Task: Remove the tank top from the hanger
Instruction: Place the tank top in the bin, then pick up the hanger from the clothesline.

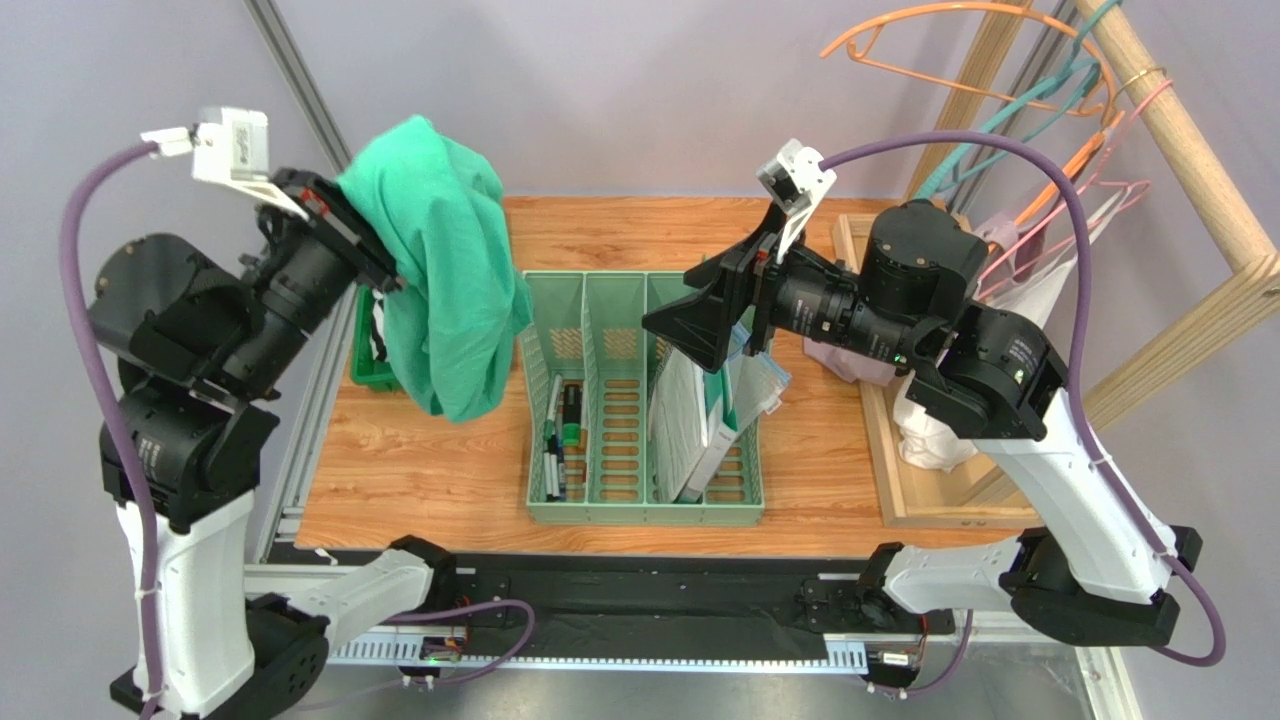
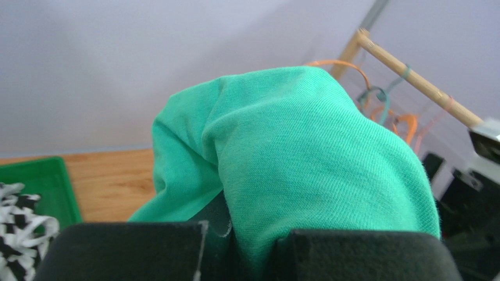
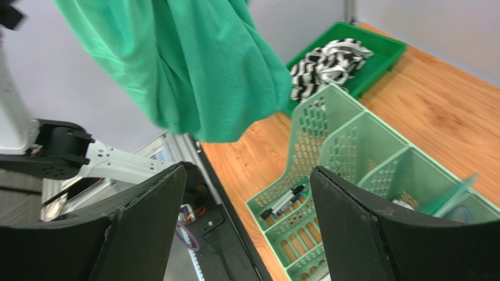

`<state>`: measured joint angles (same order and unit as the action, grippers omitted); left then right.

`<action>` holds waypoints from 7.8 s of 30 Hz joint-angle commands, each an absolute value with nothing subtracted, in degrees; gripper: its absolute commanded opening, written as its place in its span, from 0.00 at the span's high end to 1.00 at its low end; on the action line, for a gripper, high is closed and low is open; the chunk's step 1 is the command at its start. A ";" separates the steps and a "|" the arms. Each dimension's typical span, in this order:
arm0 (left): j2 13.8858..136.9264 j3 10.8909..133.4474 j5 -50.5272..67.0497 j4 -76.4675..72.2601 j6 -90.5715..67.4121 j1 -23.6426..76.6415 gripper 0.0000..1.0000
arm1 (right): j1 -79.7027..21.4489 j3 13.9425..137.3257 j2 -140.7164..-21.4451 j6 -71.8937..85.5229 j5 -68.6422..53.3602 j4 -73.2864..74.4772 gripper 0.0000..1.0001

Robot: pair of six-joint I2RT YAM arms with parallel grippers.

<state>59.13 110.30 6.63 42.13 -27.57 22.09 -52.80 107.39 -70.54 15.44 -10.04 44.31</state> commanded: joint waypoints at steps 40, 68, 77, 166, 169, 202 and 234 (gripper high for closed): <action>85.79 95.29 -20.90 26.12 -37.35 -8.44 1.00 | -51.68 115.57 -67.94 9.49 3.34 57.57 0.12; 99.47 86.82 4.37 23.46 -24.87 -6.59 1.00 | -51.77 115.93 -67.94 14.68 2.64 58.62 0.12; 108.29 104.07 3.01 43.85 -29.69 -6.77 0.60 | -51.68 117.51 -68.82 18.01 2.72 61.43 0.12; 57.49 97.48 26.90 41.31 -23.29 45.09 0.48 | -11.95 126.22 -74.10 33.92 32.51 94.75 0.61; 55.64 96.07 26.02 41.83 -21.98 45.70 0.46 | -11.95 123.76 -72.60 35.42 34.00 95.10 0.59; 58.18 97.29 23.82 44.30 -19.86 47.72 0.44 | -1.76 112.50 -69.96 28.65 31.99 86.92 0.79; 63.63 101.51 28.38 42.81 -26.89 47.72 0.45 | -1.76 125.69 -59.43 21.71 19.34 95.54 1.00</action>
<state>62.54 97.86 26.22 44.97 -23.97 47.51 -2.04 125.47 -64.12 24.10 26.02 79.88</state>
